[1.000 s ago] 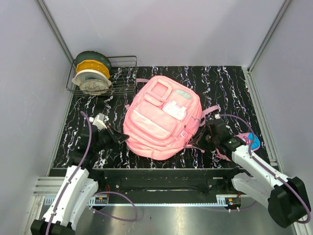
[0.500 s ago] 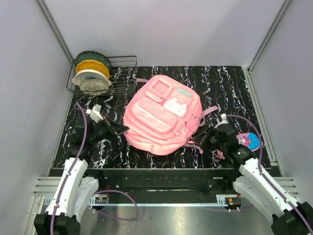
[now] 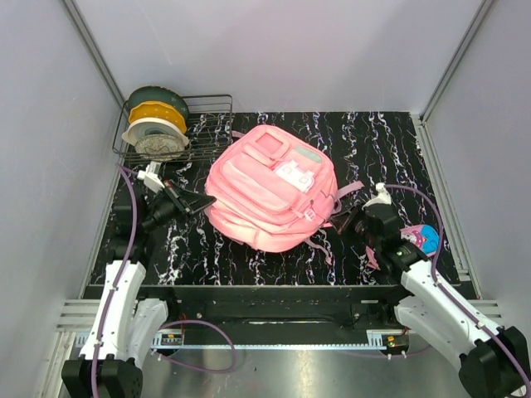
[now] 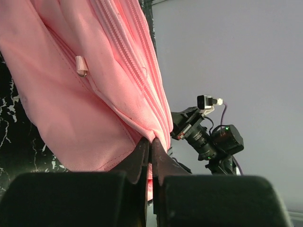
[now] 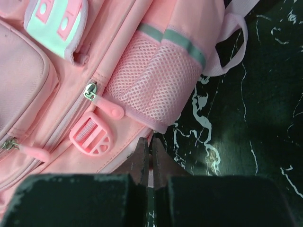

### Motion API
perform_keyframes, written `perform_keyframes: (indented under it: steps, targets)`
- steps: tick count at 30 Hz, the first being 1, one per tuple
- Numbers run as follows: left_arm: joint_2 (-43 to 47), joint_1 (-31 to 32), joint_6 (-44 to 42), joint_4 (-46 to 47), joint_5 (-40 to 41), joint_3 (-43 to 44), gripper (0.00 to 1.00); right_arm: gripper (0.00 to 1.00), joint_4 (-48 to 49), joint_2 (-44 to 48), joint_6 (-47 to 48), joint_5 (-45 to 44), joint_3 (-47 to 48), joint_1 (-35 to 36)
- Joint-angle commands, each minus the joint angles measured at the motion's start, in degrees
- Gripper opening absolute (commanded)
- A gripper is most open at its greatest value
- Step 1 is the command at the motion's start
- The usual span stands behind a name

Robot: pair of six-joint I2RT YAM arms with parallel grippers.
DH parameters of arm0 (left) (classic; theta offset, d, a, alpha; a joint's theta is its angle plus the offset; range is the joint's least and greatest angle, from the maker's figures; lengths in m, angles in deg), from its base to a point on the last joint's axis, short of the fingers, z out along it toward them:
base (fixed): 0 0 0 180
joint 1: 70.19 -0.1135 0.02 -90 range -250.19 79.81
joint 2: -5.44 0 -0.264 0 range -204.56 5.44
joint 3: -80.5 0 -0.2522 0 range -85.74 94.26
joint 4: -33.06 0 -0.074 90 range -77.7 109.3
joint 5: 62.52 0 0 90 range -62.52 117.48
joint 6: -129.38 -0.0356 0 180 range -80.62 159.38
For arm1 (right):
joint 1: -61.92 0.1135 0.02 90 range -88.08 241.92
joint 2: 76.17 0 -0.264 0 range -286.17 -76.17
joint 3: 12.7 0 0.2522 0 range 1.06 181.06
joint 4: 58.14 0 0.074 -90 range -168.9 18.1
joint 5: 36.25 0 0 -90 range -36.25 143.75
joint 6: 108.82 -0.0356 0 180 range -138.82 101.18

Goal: Pack the student bag
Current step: Zip the student bag at the center of the board.

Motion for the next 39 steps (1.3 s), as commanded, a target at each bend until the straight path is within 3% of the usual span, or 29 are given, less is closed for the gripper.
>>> perform_keyframes:
  steps: [1, 7, 11, 13, 15, 17, 19, 25, 31, 35, 39]
  targets:
    - [1.33, -2.17, 5.24, 14.96, -4.00, 5.80, 0.00, 0.00, 2.01, -0.90, 4.01, -10.82, -0.15, -1.35]
    - [1.77, -2.35, 3.39, 12.50, -4.26, 6.86, 0.00, 0.00, 1.30, -4.84, 1.99, -14.71, 0.38, -1.35]
    - [3.00, -2.35, -0.81, 8.03, -4.09, 6.51, 0.00, 0.02, 0.95, -8.37, 1.89, -8.57, 2.22, -1.35]
    - [4.58, -1.82, -2.14, 4.79, -2.95, 4.67, 0.00, 0.14, -0.35, -6.79, 1.54, -5.24, 2.93, -1.44]
    - [7.38, -1.03, -3.55, 2.58, 0.72, 2.39, 0.00, 0.38, -2.64, -3.38, 1.45, -3.82, 4.50, -1.35]
    - [9.23, 0.72, -3.12, 2.22, 3.02, -3.05, 0.00, 0.48, -5.98, -1.00, 2.06, -1.45, 5.73, -1.35]
    - [11.70, 3.78, -1.89, 2.82, 7.24, -8.66, 0.00, 0.52, -10.27, 0.16, 2.85, 2.75, 9.16, -1.35]
    - [14.43, 12.75, 0.58, 4.24, 17.97, -16.07, 0.00, 0.52, -12.23, -3.35, 3.47, 15.43, 14.35, -1.35]
    - [11.44, 17.69, -0.30, 4.76, 22.72, -17.75, 0.00, 0.51, -11.97, -6.96, 4.70, 14.83, 12.77, -1.35]
    - [10.56, 18.13, -0.74, 5.03, 22.63, -18.36, 0.00, 0.37, -10.13, -9.33, 3.56, 15.87, 12.60, -1.35]
    - [10.30, 18.22, -0.56, 5.90, 21.67, -20.12, 0.00, 0.36, -6.52, -12.93, 1.98, 17.11, 12.24, -1.26]
